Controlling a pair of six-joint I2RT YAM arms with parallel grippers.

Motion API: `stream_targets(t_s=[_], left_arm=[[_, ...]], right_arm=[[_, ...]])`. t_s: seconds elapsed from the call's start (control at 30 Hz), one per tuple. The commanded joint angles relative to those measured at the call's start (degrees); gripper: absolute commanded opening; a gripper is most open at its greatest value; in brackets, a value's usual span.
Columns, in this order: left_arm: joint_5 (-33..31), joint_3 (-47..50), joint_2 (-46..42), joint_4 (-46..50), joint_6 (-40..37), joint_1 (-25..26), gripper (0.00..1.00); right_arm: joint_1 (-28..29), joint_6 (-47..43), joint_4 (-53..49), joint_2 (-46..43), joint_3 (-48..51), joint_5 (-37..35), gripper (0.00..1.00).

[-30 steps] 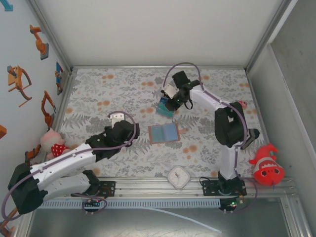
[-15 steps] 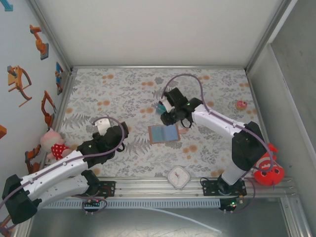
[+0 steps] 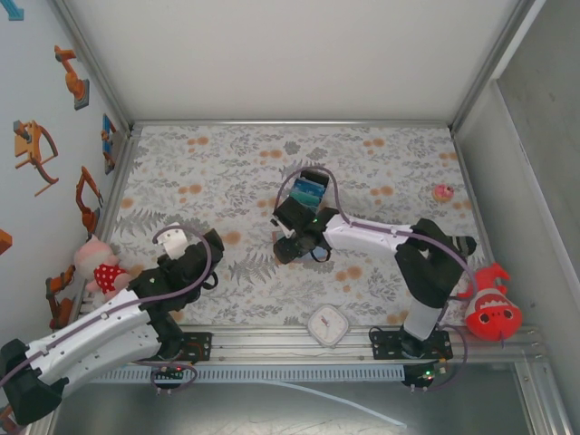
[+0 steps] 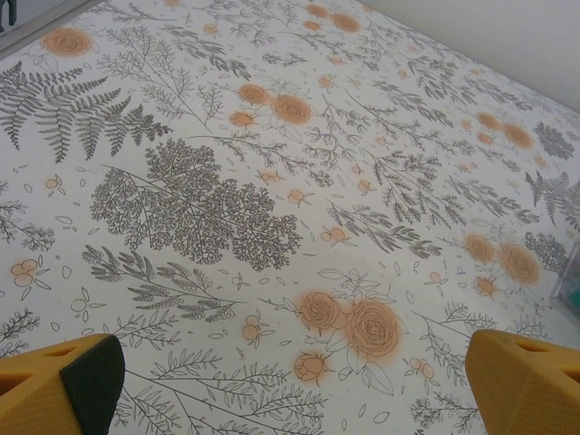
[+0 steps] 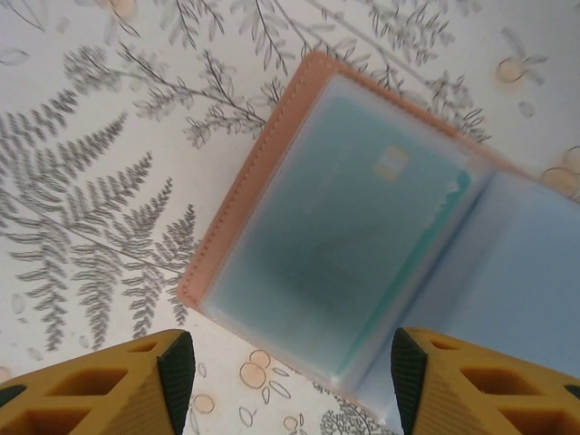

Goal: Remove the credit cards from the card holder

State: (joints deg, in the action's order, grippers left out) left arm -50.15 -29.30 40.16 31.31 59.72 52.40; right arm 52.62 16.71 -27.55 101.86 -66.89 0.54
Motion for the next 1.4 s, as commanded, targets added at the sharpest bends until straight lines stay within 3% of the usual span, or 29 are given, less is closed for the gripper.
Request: stream_targets(t_s=[0.0, 0.83, 1.07, 1.37], left_arm=[[-1.64, 1.13, -0.78, 2.18, 1.69, -0.38, 0.97], [-1.65, 0.30, -0.07, 2.91, 1.31, -0.40, 0.97], [-1.69, -0.29, -0.08, 2.91, 0.60, -0.38, 0.97], [-1.19, -2.68, 0.95, 2.97, -1.26, -0.35, 0.97]], right_arm=[[0.94, 0.22, 0.00, 2.63, -2.85, -1.58, 0.59], [1.26, -0.07, 0.66, 8.83, -2.86, -4.14, 0.56], [0.08, -0.01, 1.88, 6.75, -0.84, -4.05, 0.48], [-0.41, -0.70, 3.50, 3.59, 0.54, -3.41, 0.25]])
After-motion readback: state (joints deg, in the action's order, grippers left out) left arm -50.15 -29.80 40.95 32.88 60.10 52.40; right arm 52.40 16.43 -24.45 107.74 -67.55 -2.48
